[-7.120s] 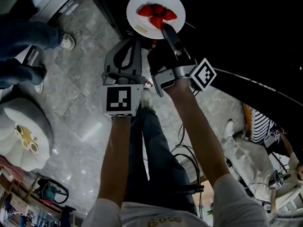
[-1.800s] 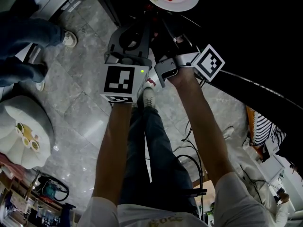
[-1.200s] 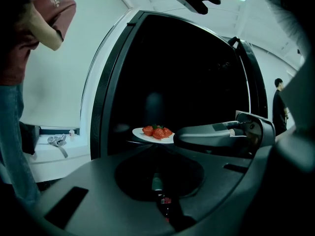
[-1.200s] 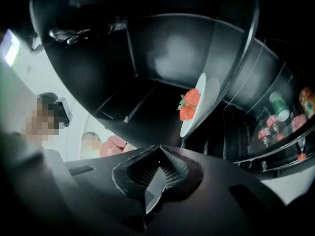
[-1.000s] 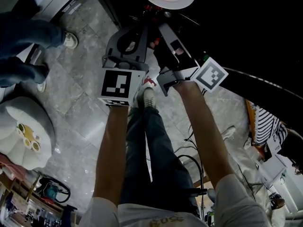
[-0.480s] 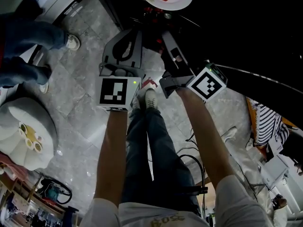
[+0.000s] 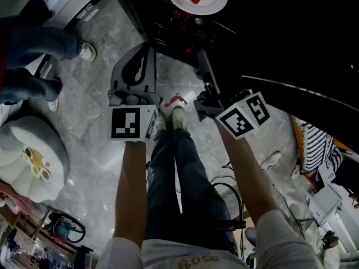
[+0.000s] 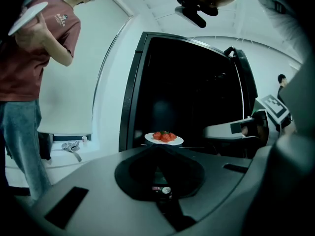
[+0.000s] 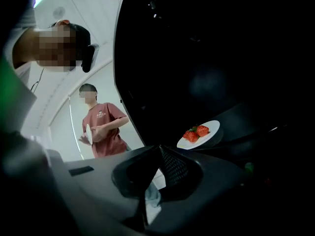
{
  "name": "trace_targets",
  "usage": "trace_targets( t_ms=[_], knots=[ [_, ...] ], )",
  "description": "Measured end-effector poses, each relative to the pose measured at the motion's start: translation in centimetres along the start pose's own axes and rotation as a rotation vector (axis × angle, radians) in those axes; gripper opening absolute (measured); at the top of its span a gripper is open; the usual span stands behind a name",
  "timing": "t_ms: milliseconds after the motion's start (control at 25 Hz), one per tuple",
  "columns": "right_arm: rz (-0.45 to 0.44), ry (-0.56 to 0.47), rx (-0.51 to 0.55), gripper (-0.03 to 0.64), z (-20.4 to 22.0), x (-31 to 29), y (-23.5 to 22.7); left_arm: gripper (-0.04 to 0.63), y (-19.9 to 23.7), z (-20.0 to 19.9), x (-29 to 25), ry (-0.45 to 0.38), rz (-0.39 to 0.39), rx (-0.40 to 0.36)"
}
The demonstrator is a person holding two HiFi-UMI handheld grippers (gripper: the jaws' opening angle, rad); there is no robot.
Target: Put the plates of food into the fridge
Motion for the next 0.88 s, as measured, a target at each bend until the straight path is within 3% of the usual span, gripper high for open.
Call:
trace_targets(
  t_ms=[320, 440, 560, 880],
  knots=[
    [0.121, 0.015, 0.279, 0.011, 0.4, 1.1, 1.6, 0.006, 0.8, 0.6, 1.9, 0.056, -0.053, -0.026],
    [0.135, 0.013, 0.302, 0.011, 0.6, 1.6, 2.1, 0.006, 1.1, 0.3, 2.8, 0.025, -0.028, 0.001],
    [0.144, 0.01, 0.313, 0.011, 0.9, 2.3, 2.4, 0.006, 0.9, -0.1, 3.9, 0.01, -0.025, -0.018],
    [0.142, 0.021, 0.333, 0.011, 1.5, 3.8, 4.1, 0.006, 0.8, -0.5, 7.2, -0.015, -0.074, -0.027]
  ],
)
Point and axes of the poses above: the fingertips, and each gripper's own axes: x backward along the fingers, y to its left, z out of its underside, the point moved 8 cm from there along x, backward along the fingers, and after that the axes turned 11 degrees about -x, right-handed, at the moved point
